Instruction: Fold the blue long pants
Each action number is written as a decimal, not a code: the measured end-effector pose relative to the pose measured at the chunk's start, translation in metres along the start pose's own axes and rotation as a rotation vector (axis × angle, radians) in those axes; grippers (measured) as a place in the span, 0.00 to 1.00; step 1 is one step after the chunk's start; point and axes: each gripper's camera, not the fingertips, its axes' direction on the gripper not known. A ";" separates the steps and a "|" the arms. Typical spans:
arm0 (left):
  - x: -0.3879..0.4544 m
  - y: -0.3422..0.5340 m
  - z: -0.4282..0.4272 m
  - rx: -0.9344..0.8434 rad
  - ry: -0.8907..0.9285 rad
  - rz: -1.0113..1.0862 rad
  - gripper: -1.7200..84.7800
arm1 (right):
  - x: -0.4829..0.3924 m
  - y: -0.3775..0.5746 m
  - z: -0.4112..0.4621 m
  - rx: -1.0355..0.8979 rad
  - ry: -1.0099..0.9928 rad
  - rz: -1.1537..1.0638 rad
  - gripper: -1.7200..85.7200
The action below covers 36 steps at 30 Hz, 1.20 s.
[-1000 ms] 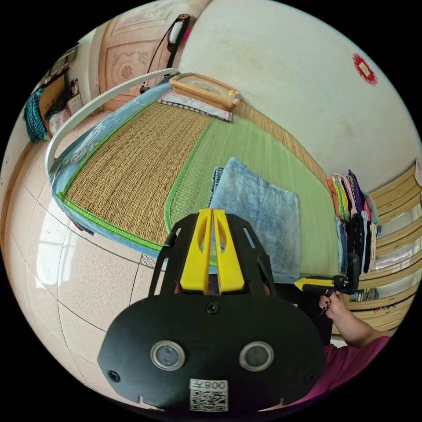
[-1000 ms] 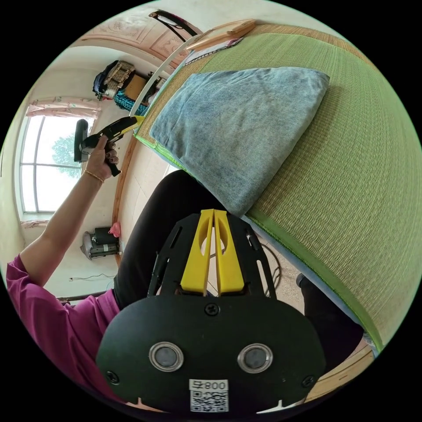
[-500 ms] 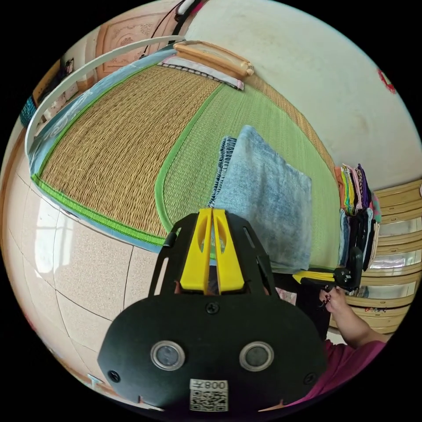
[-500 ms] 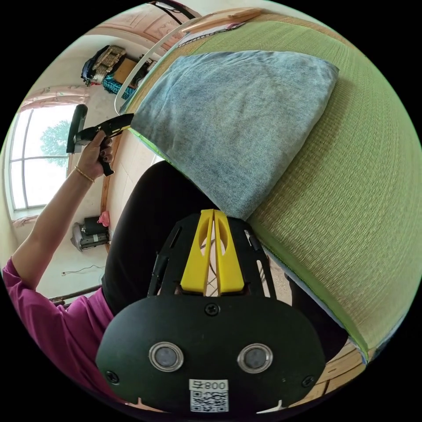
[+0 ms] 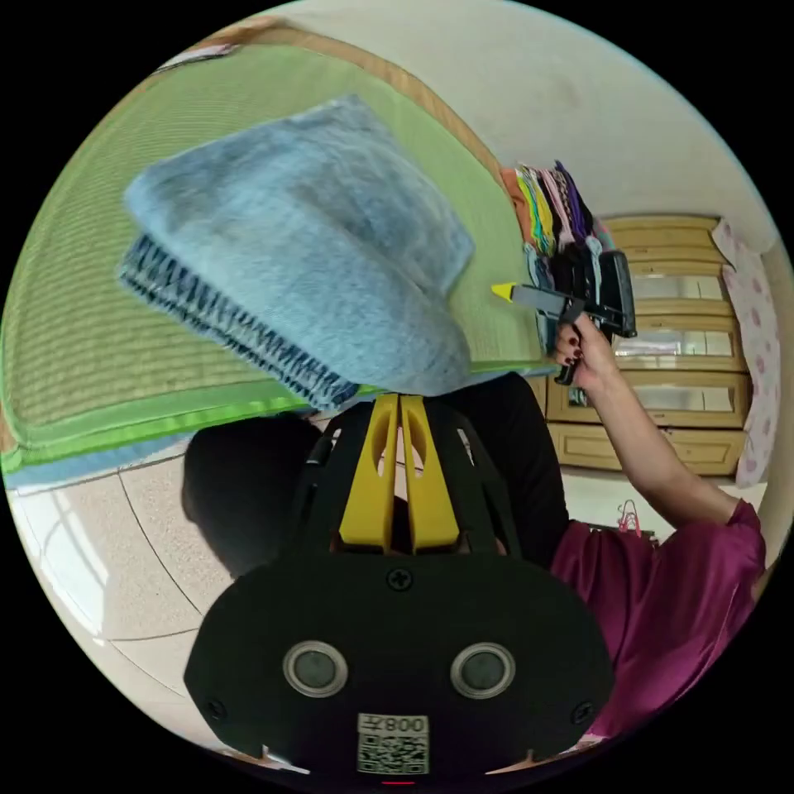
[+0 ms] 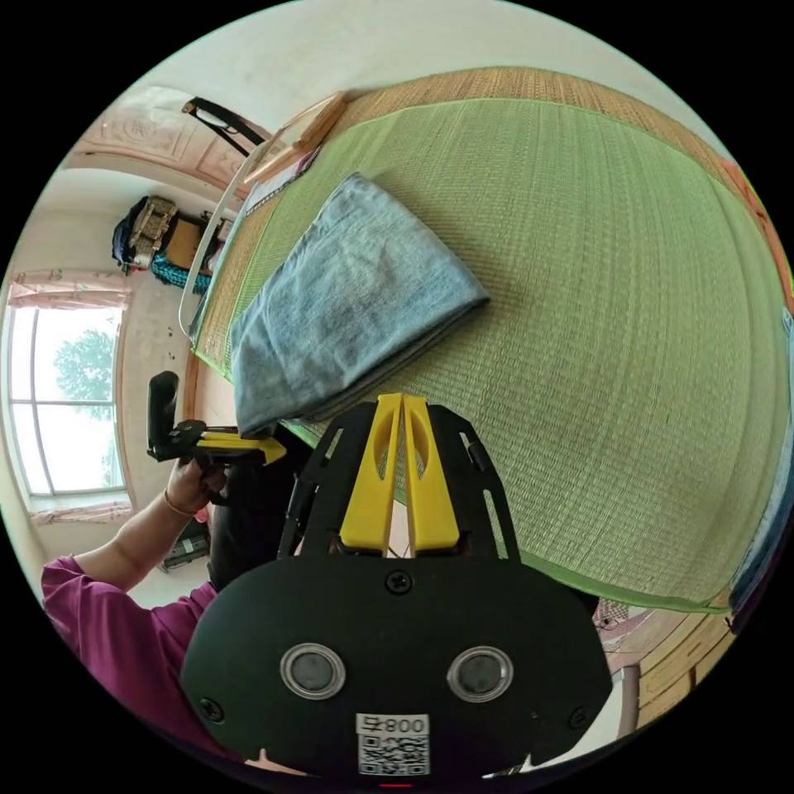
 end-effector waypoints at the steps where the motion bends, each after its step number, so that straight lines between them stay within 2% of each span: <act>1: 0.023 -0.012 0.022 -0.059 0.006 0.065 0.02 | 0.008 0.008 -0.004 0.019 -0.018 0.019 0.02; 5: 0.073 -0.024 0.024 -0.011 -0.043 0.227 0.02 | 0.022 0.045 -0.006 0.048 -0.083 0.037 0.02; 6: 0.075 -0.022 0.006 0.052 -0.090 0.245 0.02 | 0.024 0.051 -0.006 0.055 -0.100 0.035 0.02; 8: 0.064 -0.019 -0.028 0.158 -0.156 0.212 0.02 | 0.030 0.072 -0.001 0.060 -0.170 0.028 0.02; 10: 0.028 -0.019 -0.068 0.283 -0.203 0.076 0.02 | 0.035 0.084 0.005 0.054 -0.202 0.033 0.02; 14: -0.020 -0.027 -0.096 0.374 -0.275 -0.093 0.02 | 0.044 0.105 0.020 0.037 -0.273 0.059 0.02; 18: -0.063 -0.051 -0.067 0.226 -0.355 -0.244 0.02 | 0.044 0.117 0.025 0.019 -0.292 0.049 0.02; 23: -0.052 -0.048 -0.025 0.119 -0.392 -0.153 0.02 | 0.048 0.133 0.028 -0.006 -0.295 0.013 0.02; 29: -0.007 -0.016 0.048 -0.014 -0.252 -0.022 0.02 | 0.074 0.153 0.019 0.052 -0.312 0.036 0.02; 31: 0.017 -0.006 0.093 -0.078 -0.141 0.033 0.02 | 0.083 0.162 0.014 0.078 -0.301 0.052 0.02; 33: 0.034 -0.003 0.122 -0.115 -0.143 0.062 0.02 | 0.095 0.175 0.005 0.133 -0.206 0.120 0.02; 36: 0.044 0.004 0.142 -0.127 -0.116 0.067 0.02 | 0.119 0.197 -0.011 0.208 -0.243 0.149 0.02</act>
